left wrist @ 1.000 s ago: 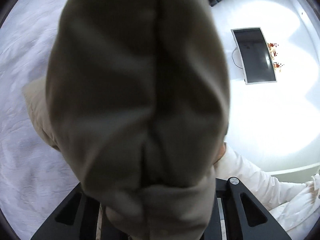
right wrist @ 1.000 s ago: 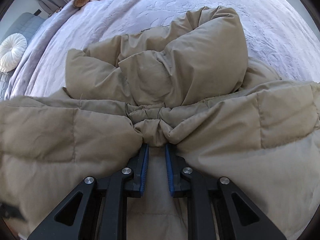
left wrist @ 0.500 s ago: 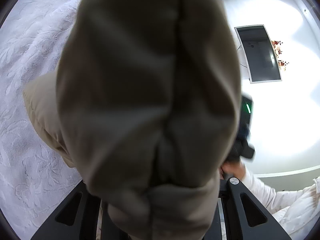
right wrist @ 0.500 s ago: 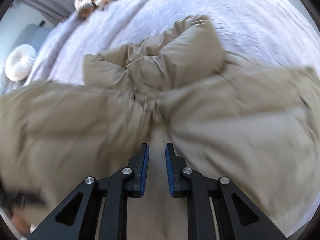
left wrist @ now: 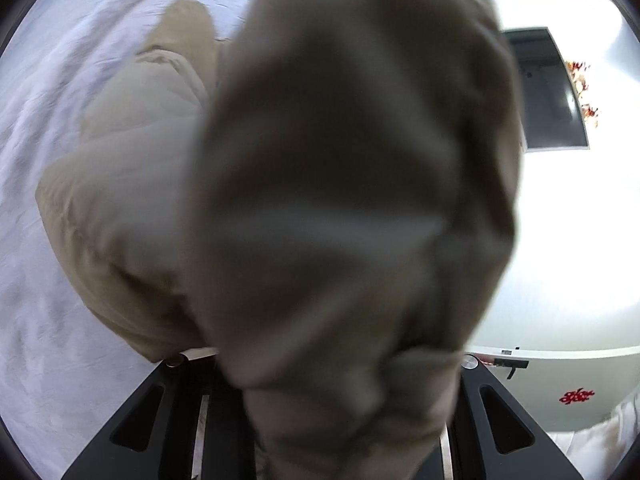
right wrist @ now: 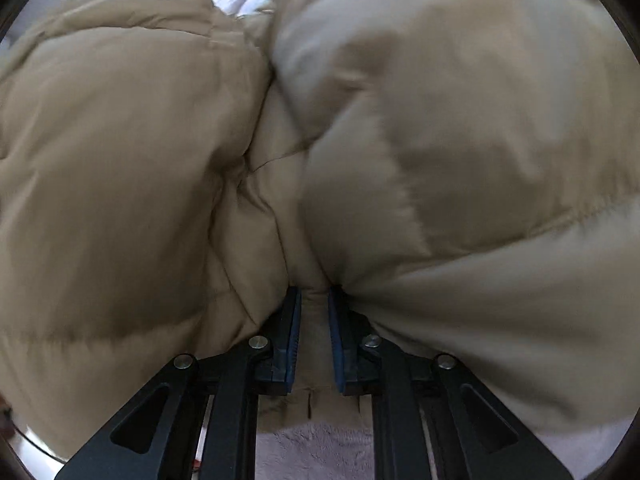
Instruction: Fold large clothes
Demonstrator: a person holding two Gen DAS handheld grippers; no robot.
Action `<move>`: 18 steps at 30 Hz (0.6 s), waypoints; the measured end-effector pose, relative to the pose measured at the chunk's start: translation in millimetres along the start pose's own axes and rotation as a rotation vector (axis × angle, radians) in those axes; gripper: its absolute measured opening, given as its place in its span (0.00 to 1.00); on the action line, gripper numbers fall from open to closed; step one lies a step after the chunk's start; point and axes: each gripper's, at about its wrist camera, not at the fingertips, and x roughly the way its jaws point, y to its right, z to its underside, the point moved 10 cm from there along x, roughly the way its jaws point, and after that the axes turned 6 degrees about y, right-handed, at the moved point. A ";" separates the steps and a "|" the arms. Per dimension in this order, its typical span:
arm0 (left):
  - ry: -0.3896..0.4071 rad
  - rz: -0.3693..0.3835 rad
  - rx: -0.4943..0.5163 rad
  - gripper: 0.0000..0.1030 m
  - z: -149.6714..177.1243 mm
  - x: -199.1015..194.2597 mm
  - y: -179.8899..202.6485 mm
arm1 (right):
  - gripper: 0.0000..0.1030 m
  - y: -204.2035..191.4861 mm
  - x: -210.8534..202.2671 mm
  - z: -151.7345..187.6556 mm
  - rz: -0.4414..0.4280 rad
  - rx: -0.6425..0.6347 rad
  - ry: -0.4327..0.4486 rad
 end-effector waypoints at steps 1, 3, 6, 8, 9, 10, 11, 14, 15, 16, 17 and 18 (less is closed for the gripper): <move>-0.014 -0.008 0.006 0.26 -2.3 8.6 9.0 | 0.12 3.1 -1.7 -0.4 -0.040 0.033 -0.007; -0.038 -0.024 0.021 0.26 -6.2 24.0 23.8 | 0.12 8.9 -6.9 -0.9 -0.110 0.086 -0.018; -0.073 -0.045 0.077 0.28 -15.3 53.9 52.6 | 0.12 17.2 -22.6 -2.4 -0.197 0.175 -0.024; -0.091 -0.023 0.081 0.46 -20.6 73.5 64.5 | 0.12 28.9 -46.2 -3.9 -0.238 0.231 0.003; -0.097 -0.010 0.074 0.51 -22.1 80.4 67.7 | 0.13 38.0 -63.9 -4.3 -0.248 0.249 0.032; -0.113 0.012 0.072 0.59 -24.6 94.8 73.2 | 0.14 44.4 -75.3 -3.5 -0.247 0.257 0.051; -0.120 0.019 0.073 0.64 -26.5 105.5 75.7 | 0.17 55.1 -92.8 -2.5 -0.234 0.266 0.080; -0.150 0.054 0.057 0.77 -30.8 133.8 83.1 | 0.39 79.0 -134.4 2.9 -0.154 0.246 0.152; -0.154 0.046 0.055 0.77 -32.5 141.3 84.1 | 0.49 87.0 -149.2 6.1 -0.120 0.237 0.176; -0.159 0.034 0.059 0.77 -34.1 147.7 85.2 | 0.60 92.4 -158.5 7.8 -0.105 0.235 0.190; -0.163 0.023 0.063 0.77 -35.5 151.5 85.5 | 0.64 97.8 -169.5 11.2 -0.092 0.235 0.208; -0.166 0.014 0.066 0.77 -34.5 151.5 85.3 | 0.66 101.3 -180.9 15.4 -0.078 0.235 0.230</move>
